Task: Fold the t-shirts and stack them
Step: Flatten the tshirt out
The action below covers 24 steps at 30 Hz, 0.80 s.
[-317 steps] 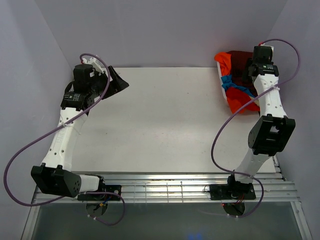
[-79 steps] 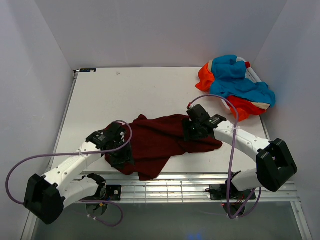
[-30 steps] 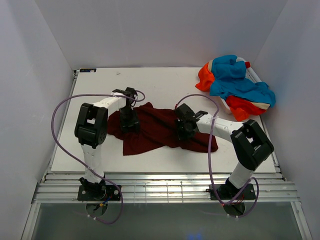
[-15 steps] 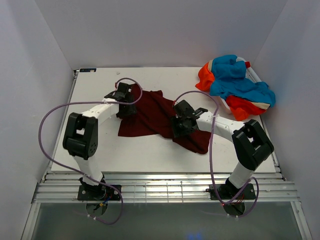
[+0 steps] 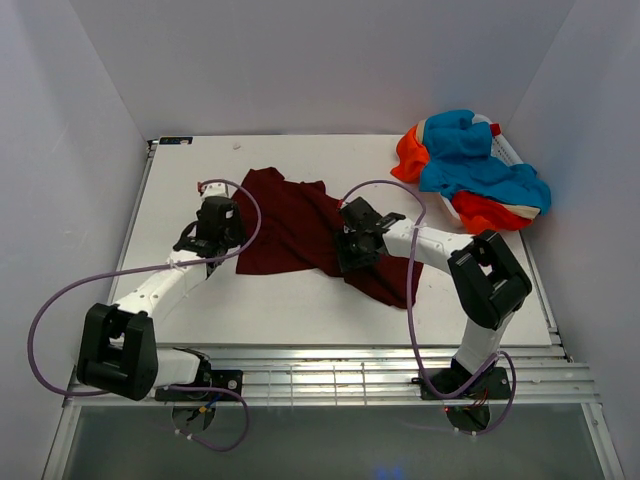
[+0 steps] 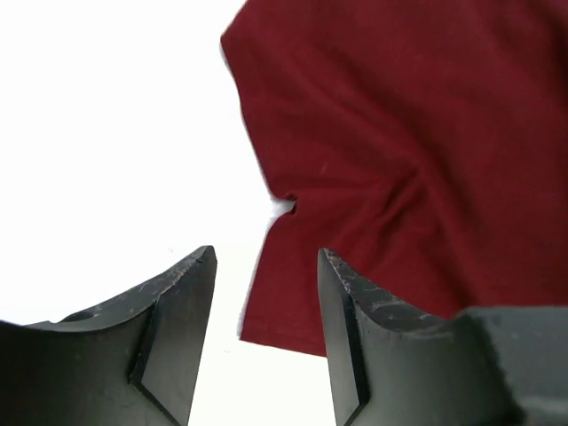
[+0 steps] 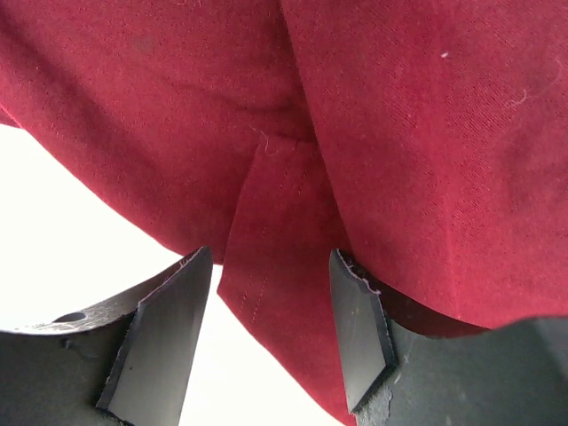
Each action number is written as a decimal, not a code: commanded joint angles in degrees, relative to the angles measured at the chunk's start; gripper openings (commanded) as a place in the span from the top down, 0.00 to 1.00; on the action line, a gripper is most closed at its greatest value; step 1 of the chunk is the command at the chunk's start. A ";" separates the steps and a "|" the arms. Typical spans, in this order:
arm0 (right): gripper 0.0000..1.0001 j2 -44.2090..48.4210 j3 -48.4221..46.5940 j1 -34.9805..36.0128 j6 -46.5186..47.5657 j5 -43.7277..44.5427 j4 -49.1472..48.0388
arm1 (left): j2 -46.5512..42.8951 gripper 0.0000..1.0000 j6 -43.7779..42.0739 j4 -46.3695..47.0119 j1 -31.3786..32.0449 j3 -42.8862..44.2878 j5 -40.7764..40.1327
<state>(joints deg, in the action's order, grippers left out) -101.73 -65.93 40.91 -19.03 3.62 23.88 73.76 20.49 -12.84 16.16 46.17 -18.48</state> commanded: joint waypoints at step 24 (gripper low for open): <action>0.45 -2.68 -6.40 0.31 3.74 1.74 -0.50 | 11.41 0.55 -0.63 -6.76 0.09 -1.26 6.61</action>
<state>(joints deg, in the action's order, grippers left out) -104.42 -70.08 40.91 -15.88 4.43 22.96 87.00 19.05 -18.22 16.19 44.71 -13.87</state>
